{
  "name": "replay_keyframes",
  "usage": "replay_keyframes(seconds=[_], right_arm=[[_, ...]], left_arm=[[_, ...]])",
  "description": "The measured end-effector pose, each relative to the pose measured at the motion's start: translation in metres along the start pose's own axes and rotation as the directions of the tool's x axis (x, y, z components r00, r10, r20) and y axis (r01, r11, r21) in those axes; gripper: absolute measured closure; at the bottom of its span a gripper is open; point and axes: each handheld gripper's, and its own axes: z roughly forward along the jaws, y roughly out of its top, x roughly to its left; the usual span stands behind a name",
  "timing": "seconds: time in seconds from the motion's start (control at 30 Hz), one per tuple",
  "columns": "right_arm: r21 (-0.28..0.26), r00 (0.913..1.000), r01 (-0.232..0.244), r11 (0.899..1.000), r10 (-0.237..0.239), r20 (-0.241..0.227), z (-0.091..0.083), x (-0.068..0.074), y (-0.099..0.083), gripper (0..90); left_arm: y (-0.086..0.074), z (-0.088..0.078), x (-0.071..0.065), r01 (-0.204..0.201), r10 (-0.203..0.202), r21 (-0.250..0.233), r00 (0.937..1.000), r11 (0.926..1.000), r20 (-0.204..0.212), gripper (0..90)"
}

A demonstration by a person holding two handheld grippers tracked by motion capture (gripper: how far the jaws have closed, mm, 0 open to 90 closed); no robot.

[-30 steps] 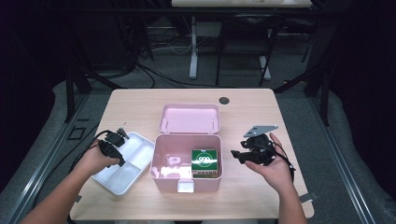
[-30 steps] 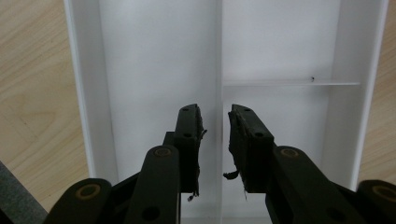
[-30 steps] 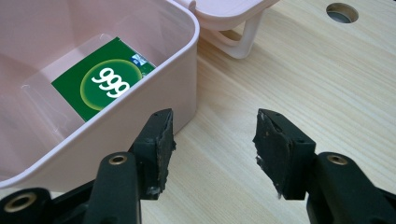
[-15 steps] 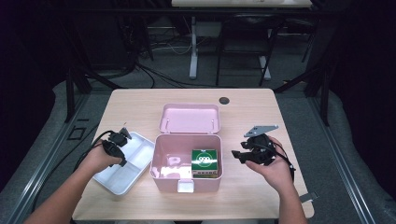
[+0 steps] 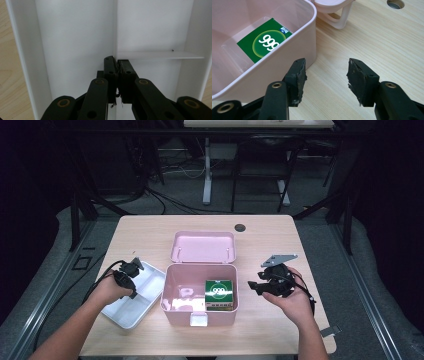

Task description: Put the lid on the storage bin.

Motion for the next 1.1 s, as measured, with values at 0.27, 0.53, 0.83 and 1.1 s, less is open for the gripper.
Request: replay_keyframes(seconds=[0.27, 0.53, 0.83, 1.1], right_arm=[[-0.001, 1.0000, -0.002, 1.000, 0.002, 0.002, 0.001, -0.001, 0.000, 48.2], [0.002, 1.0000, 0.001, 1.000, -0.001, -0.002, 0.002, 0.000, 0.000, 48.2], [0.001, 1.0000, -0.003, 1.000, 0.003, 0.002, 0.002, 0.000, -0.001, 48.2], [0.001, 1.0000, -0.001, 1.000, 0.001, 0.001, 0.002, -0.001, -0.001, 48.2]], left_arm=[[0.003, 0.005, -0.001, -0.004, 0.004, 0.020, 1.0000, 0.9998, -0.008, 87.4], [0.003, 0.005, -0.001, 0.002, -0.002, 0.024, 1.0000, 0.9997, -0.004, 88.3], [0.002, 0.003, 0.000, 0.000, 0.000, 0.022, 1.0000, 0.9998, -0.005, 88.9], [0.000, -0.008, 0.003, 0.011, -0.011, 0.003, 0.9999, 0.9999, 0.006, 89.0]])
